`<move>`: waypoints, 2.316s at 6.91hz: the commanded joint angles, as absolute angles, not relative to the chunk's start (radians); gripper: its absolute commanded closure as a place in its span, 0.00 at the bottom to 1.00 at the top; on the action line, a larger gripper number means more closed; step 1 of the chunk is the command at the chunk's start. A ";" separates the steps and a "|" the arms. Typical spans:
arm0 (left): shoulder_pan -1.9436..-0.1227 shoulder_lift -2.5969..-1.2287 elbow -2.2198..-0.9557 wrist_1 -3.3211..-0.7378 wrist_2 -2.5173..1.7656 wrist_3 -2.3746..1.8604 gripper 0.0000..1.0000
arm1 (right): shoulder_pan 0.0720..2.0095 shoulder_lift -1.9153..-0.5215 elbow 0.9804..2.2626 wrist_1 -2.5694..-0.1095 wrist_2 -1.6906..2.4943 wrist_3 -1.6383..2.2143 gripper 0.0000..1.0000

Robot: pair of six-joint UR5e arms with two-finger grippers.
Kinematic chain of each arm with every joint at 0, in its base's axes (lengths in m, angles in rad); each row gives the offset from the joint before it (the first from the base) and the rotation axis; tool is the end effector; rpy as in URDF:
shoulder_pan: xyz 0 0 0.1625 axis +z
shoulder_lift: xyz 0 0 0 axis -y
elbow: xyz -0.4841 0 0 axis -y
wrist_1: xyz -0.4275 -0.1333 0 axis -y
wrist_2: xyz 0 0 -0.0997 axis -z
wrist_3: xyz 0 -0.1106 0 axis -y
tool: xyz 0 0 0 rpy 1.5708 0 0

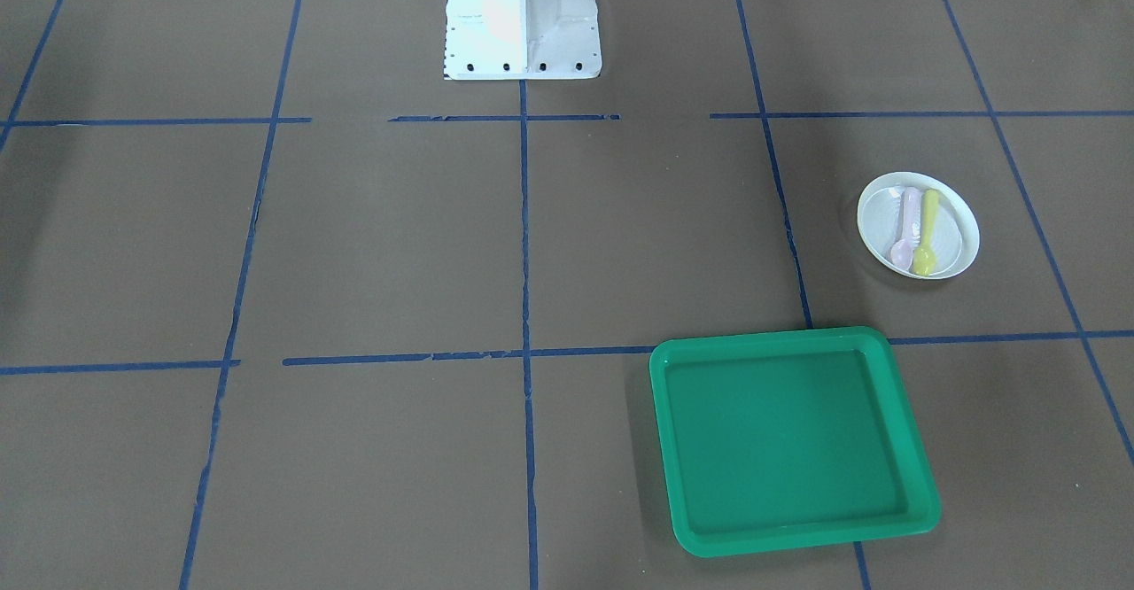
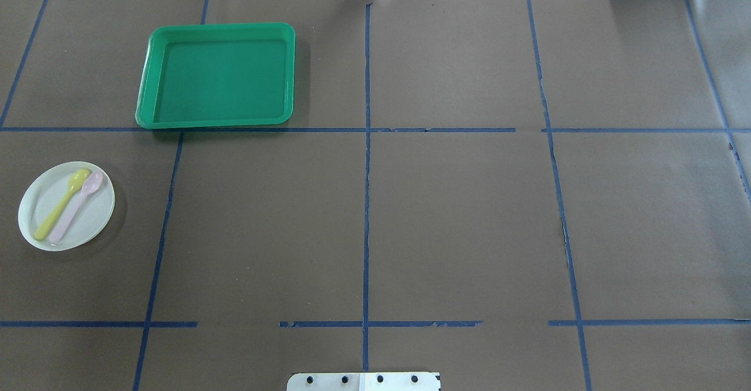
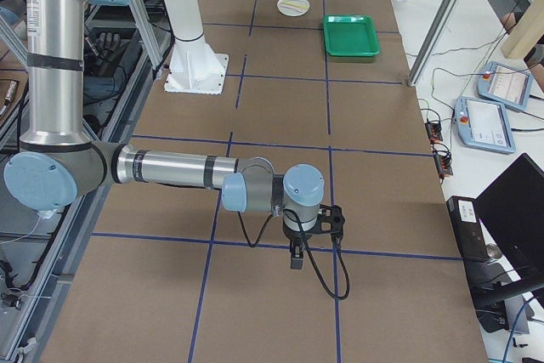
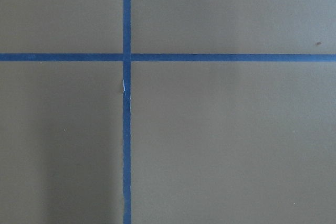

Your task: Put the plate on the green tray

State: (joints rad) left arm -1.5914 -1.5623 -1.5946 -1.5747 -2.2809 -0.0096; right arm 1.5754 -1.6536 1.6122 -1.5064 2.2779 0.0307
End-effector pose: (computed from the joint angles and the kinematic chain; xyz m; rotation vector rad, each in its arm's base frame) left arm -0.0720 -0.5233 0.7220 0.0223 0.7100 -0.0221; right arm 0.0637 -0.4884 0.7444 0.0128 -0.7073 0.0257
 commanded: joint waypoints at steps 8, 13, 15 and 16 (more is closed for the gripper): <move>-1.401 -1.565 -1.660 -1.733 -2.436 -0.313 0.00 | 1.575 -1.654 1.612 -1.505 2.278 0.031 0.00; -1.161 -1.517 -1.498 -2.179 -2.298 -0.647 0.00 | 1.575 -1.654 1.611 -1.506 2.278 0.031 0.00; -1.114 -1.517 -1.442 -2.278 -2.283 -0.715 0.00 | 1.575 -1.654 1.612 -1.506 2.278 0.031 0.00; -1.091 -1.517 -1.442 -2.278 -2.283 -0.716 0.00 | 1.575 -1.654 1.612 -1.506 2.278 0.031 0.00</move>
